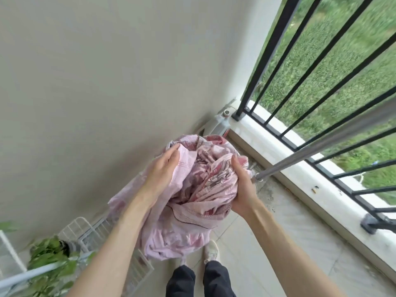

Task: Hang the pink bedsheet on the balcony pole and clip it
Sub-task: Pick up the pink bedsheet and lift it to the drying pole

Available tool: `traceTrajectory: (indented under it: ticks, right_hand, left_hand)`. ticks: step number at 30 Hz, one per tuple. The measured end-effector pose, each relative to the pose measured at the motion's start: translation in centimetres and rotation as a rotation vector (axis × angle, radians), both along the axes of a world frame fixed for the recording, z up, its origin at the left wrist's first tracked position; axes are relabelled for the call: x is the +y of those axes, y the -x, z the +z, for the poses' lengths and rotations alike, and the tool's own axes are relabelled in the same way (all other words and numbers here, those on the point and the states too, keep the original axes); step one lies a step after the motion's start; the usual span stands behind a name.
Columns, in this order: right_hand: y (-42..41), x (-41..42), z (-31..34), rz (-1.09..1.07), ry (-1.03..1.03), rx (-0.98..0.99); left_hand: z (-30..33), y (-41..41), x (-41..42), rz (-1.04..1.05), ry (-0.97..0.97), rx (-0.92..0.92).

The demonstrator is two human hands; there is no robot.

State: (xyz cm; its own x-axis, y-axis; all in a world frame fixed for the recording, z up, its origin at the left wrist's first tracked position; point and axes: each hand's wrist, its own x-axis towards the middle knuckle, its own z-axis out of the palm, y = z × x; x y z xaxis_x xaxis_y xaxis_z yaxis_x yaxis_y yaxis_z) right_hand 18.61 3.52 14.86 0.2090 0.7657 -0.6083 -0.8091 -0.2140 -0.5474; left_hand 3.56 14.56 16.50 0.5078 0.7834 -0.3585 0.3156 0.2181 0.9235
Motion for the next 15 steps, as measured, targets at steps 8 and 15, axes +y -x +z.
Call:
traceTrajectory:
  ticks: [8,15]
  right_hand:
    - [3.1,2.8,7.5,0.235,-0.003,0.152]
    - [4.6,1.9,10.5,0.274,-0.126,-0.015]
  left_hand:
    - [9.8,1.4,-0.1,-0.186,0.023,-0.110]
    - [12.6,2.3,-0.8,-0.244,0.060,-0.225]
